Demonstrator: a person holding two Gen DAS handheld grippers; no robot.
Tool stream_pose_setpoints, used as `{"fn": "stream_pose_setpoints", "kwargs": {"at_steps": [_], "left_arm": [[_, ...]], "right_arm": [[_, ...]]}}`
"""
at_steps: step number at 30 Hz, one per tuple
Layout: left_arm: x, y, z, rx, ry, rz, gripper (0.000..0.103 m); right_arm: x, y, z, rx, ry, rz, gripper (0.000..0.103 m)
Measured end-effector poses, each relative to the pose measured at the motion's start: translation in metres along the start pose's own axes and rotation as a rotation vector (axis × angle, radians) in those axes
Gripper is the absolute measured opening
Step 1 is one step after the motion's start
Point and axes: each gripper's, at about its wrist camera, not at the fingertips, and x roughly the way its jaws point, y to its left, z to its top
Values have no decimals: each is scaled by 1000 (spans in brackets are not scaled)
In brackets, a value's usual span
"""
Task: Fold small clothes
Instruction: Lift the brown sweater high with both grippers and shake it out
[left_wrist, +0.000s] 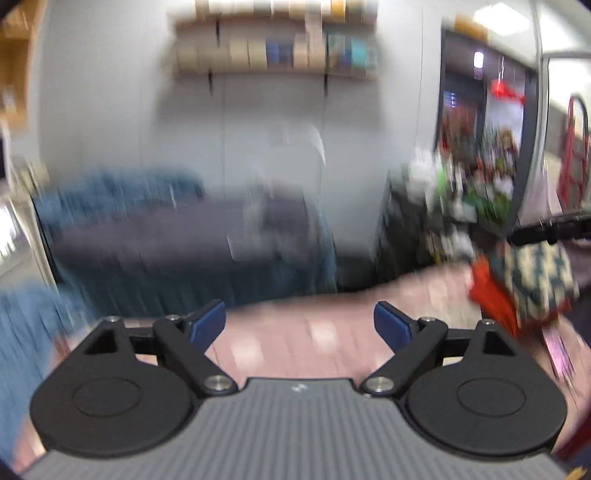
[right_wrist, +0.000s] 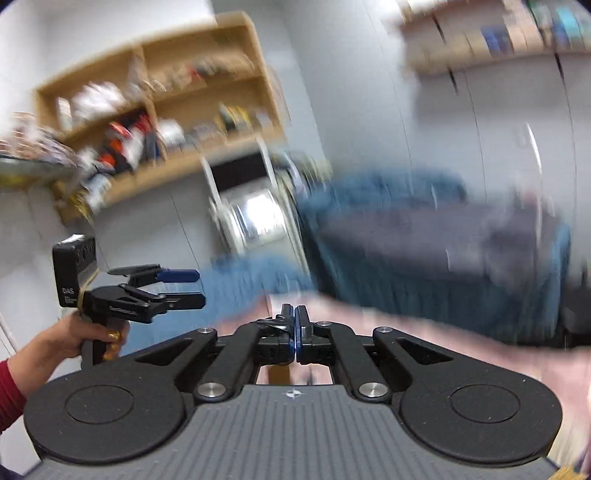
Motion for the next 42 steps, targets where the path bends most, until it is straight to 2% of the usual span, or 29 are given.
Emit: {"fn": "stream_pose_setpoints", "kwargs": {"at_steps": [1,2,4,5,7,9,12,15,20,22,24,27,29,30,32,34,36,37,38,39,42], "left_arm": [[15,4,-16,-9,57,-20,88],[30,10,-34,-9,107,-39,88],[51,19,-68,7,183,-66,88],[60,26,-86,14,220,-80,88],[76,37,-119,43,275,-83,88],[94,47,-152,115,350,-108,88],[116,47,-194,301,434,-137,87],[124,43,-222,458,469,-169,83],[137,53,-223,516,432,-250,81],[148,56,-222,543,446,-255,81],[160,59,-222,545,454,-266,80],[181,59,-222,519,480,-305,80],[192,54,-222,515,482,-328,80],[195,51,-222,516,471,-345,80],[201,41,-222,539,451,-370,80],[209,32,-225,560,484,-388,68],[214,26,-227,548,528,-427,36],[214,24,-226,535,537,-440,30],[211,22,-225,529,542,-433,18],[207,20,-223,528,536,-418,12],[184,19,-214,494,485,-373,11]], "right_arm": [[9,-8,-16,40,52,-24,18],[20,-13,-33,60,116,-40,24],[39,-13,-68,36,195,-59,37],[49,-10,-84,11,230,-50,41],[72,0,-112,-49,329,-4,63],[94,14,-137,-113,393,29,71],[135,41,-166,-239,478,72,72],[170,66,-194,-386,535,100,72],[210,93,-246,-535,652,38,72],[215,100,-265,-593,699,13,72],[222,101,-281,-640,729,-71,72],[216,96,-281,-623,701,-117,68],[215,90,-279,-595,710,-161,40],[215,85,-279,-561,718,-165,22],[212,76,-272,-485,717,-179,3],[203,68,-262,-417,696,-202,4],[193,56,-248,-315,659,-229,4],[187,51,-241,-268,637,-244,4],[181,46,-234,-232,613,-258,4],[174,43,-227,-206,588,-270,4],[152,33,-199,-138,501,-293,4]]}}
